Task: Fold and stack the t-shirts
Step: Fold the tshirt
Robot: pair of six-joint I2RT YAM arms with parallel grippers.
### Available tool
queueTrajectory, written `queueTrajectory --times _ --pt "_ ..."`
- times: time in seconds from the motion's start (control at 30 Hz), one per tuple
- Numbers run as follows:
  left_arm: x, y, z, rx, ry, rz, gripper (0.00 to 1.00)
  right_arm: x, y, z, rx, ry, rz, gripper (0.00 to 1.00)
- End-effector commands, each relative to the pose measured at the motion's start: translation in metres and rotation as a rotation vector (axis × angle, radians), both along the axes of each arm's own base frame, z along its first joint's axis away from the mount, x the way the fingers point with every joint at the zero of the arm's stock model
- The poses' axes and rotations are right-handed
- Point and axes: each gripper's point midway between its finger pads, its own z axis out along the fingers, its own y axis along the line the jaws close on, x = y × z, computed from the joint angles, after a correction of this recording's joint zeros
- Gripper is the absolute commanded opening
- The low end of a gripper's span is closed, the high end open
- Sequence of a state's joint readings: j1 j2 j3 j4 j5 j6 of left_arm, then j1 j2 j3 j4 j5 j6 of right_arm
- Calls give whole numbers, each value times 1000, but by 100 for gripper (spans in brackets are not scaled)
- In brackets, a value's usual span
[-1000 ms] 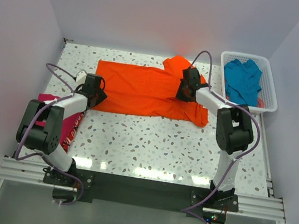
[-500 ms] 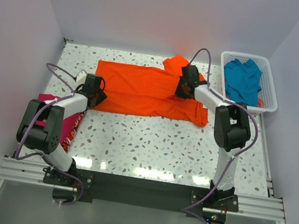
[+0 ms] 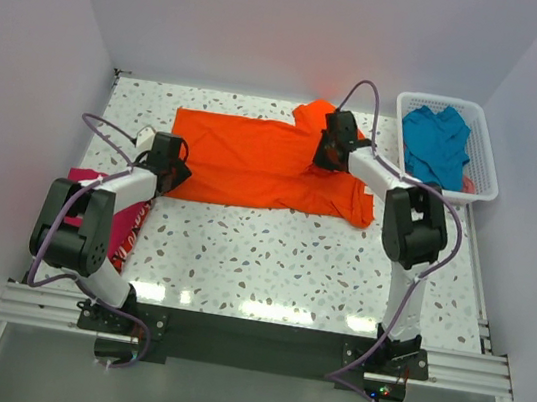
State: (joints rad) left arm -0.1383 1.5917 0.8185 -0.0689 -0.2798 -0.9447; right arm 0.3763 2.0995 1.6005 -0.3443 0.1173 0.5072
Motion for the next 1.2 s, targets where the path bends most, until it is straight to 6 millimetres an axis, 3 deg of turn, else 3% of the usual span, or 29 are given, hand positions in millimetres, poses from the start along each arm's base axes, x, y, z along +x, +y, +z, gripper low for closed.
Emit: queueTrajectory --times 0.0,0.6,0.67,0.73,0.77,0.83,0.9,0.93,1.0,1.03,1.17 --pt "8 6 6 29 -31 3 42 16 2 7 0 -34 -8 16" --pt "6 6 6 25 -31 0 42 50 23 23 48 -86 36 26" --pt "6 7 6 27 -31 0 42 51 20 34 33 -101 34 27" --pt "6 7 8 28 -34 -1 42 44 13 39 9 -106 30 28" --pt "6 7 8 26 -35 0 42 43 8 60 4 -147 18 29" --pt "7 6 8 25 -36 -3 42 33 -1 60 -21 -141 4 29" --pt "7 5 7 22 -36 -4 42 25 -11 75 -36 -161 -16 29" --pt "7 5 7 22 -36 -4 42 16 -16 67 -52 -140 -17 29" --pt "7 6 8 21 -38 -2 42 7 -22 71 -61 -145 -28 29" --pt "7 6 7 21 -37 -1 42 -2 -26 58 -73 -116 -24 28" --pt "7 5 8 16 -40 -1 42 -17 -28 38 -70 -81 -12 19"
